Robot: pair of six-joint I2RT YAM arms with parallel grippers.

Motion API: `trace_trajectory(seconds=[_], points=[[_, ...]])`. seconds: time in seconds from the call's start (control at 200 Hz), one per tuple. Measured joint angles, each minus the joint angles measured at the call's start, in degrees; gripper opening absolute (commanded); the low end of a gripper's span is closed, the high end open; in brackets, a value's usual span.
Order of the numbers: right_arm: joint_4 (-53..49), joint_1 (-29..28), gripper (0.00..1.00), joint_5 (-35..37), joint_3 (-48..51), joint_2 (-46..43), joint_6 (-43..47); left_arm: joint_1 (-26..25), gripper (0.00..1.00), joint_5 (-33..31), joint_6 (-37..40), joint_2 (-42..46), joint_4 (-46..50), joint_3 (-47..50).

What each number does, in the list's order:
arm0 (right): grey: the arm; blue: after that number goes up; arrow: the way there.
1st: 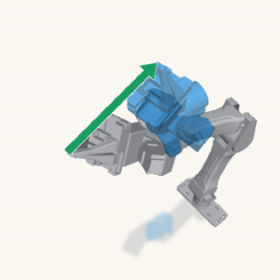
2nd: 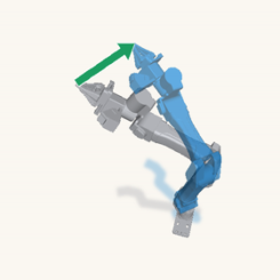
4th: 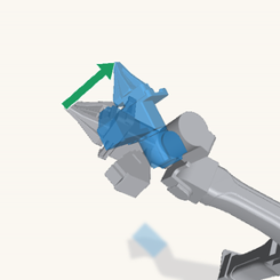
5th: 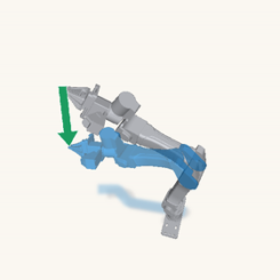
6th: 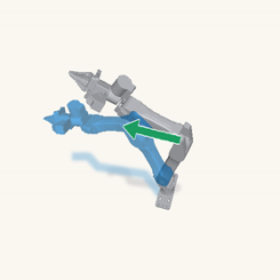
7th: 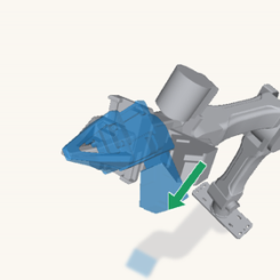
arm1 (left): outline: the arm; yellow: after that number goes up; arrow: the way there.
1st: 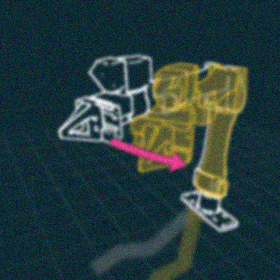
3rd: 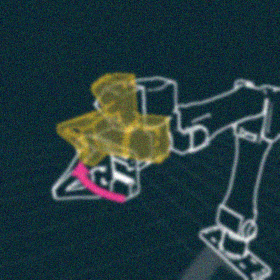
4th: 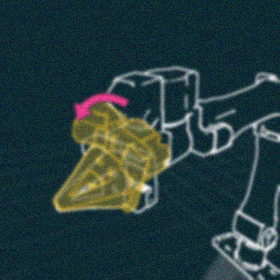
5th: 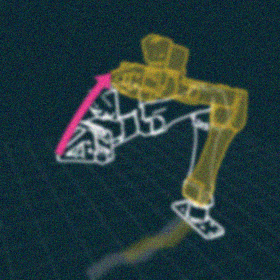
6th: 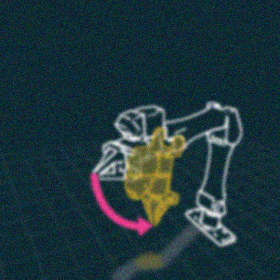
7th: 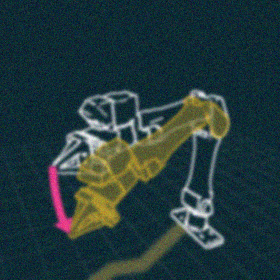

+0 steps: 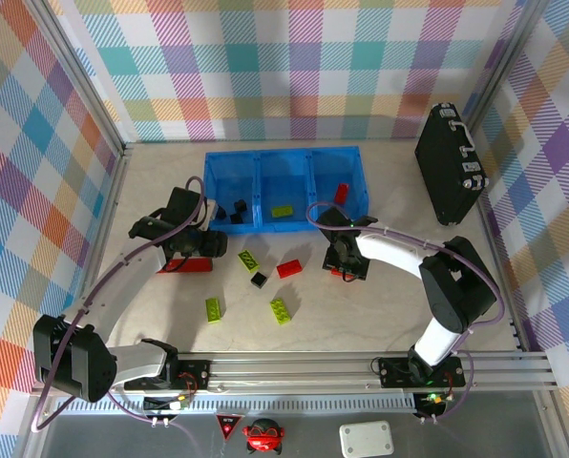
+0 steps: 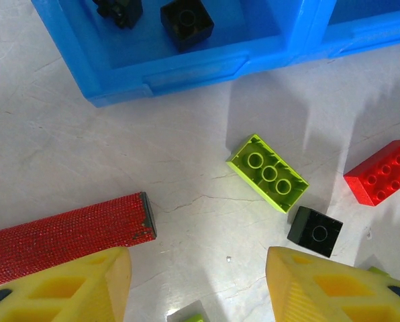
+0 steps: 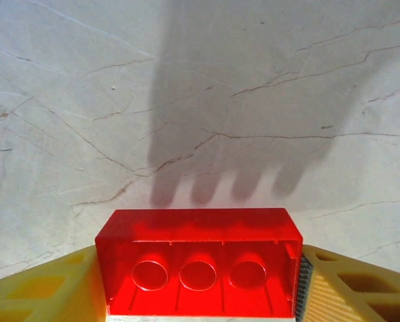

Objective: Sort the legos into containers by color
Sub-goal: Pick up the lego from the center of the table, then place the lego in the container.

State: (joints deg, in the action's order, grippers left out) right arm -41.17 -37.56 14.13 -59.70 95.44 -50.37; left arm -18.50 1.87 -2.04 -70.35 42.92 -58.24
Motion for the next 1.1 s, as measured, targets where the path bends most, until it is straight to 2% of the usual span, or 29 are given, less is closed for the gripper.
trace_trajectory(seconds=[0.255, 0.59, 0.845, 1.1], points=[[-1.88, 0.0, 0.64, 1.62, -2.91, -4.33, 4.26, 0.0, 0.56, -0.17, 0.0, 0.42, 0.0, 0.0], [-3.61, 1.18, 0.64, 6.08, -14.1, -4.79, 15.37, 0.0, 0.56, -1.22, 0.02, 1.53, 0.0, 0.0], [-3.48, 5.31, 0.64, 4.66, -24.96, 4.42, 22.05, 0.0, 0.56, -2.43, 0.2, 2.54, 0.02, 0.07], [-4.59, 8.74, 0.64, 1.62, -32.87, 14.29, 24.85, 0.0, 0.57, -3.06, 0.2, 3.37, 0.02, 0.79]])
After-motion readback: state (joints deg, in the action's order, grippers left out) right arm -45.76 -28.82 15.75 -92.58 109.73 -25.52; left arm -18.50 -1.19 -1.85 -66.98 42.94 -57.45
